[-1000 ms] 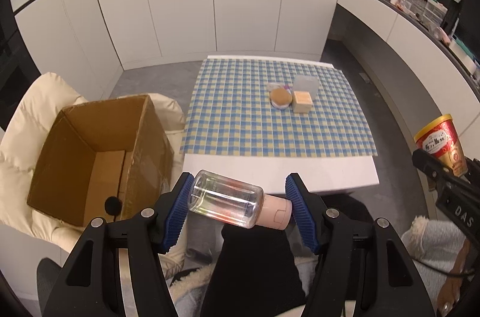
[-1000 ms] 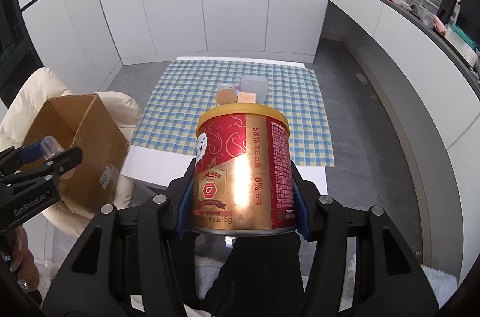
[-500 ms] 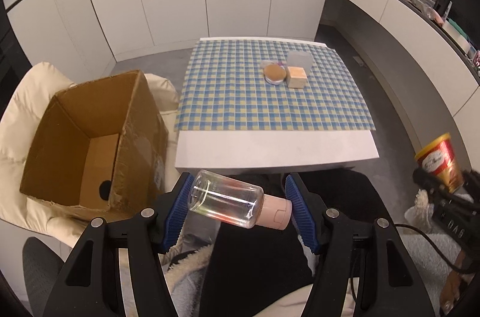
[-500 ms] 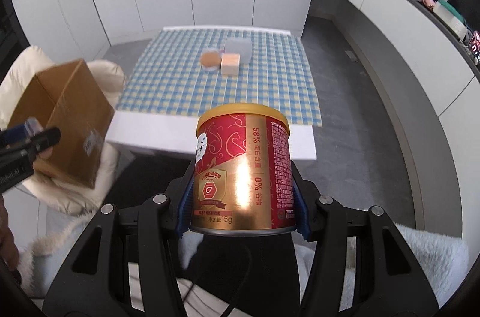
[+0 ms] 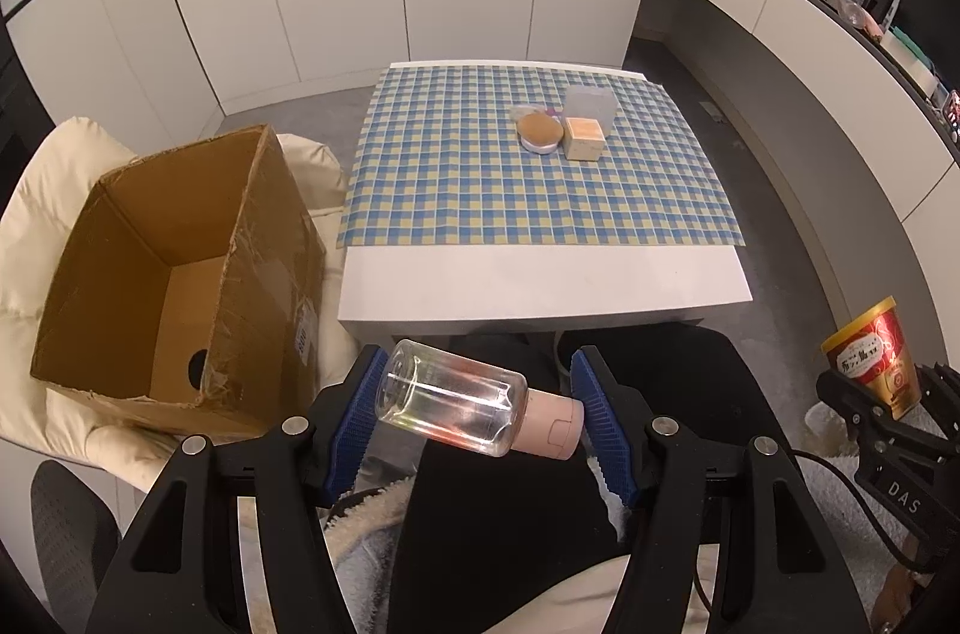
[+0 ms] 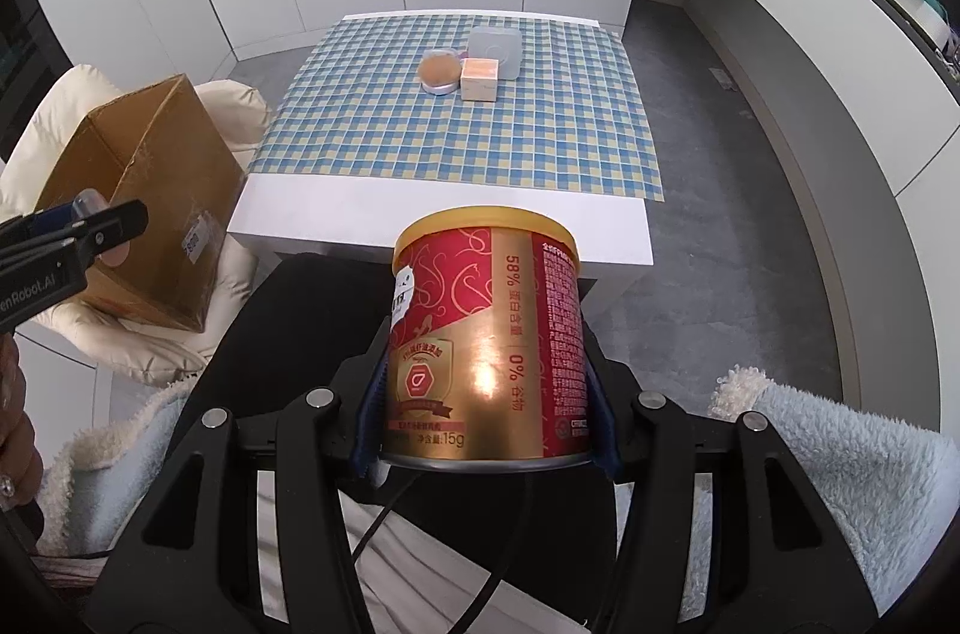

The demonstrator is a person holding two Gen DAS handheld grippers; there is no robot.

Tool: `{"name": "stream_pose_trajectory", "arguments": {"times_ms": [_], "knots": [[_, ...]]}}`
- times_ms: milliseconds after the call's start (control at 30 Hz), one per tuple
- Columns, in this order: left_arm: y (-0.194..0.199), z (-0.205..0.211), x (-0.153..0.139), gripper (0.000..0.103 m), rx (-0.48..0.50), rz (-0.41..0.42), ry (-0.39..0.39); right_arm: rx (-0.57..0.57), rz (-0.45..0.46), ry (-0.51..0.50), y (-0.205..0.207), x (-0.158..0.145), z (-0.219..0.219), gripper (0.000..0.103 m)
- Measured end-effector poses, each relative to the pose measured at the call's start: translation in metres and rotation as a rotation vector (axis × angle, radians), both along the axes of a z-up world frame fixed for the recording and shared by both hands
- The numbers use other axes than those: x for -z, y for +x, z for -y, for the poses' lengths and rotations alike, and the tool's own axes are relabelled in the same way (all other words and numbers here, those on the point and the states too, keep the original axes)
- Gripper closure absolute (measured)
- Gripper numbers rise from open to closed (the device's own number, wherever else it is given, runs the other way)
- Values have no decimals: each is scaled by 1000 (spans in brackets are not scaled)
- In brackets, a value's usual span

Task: Organize objects
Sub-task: 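Carry the held bottle and can over to the cardboard box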

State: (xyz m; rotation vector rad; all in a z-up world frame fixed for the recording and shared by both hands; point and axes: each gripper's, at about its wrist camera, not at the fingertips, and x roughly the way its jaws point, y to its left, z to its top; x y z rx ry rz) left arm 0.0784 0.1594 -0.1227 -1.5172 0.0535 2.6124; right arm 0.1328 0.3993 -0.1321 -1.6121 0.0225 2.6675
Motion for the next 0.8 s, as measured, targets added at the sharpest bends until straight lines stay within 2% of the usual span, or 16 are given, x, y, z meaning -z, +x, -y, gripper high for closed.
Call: {"name": "stream_pose_trajectory", "arguments": {"times_ms": [800], "knots": [[-2,6,19,39,-11,61,24,-25,37,17,-5,12,6,47]]}}
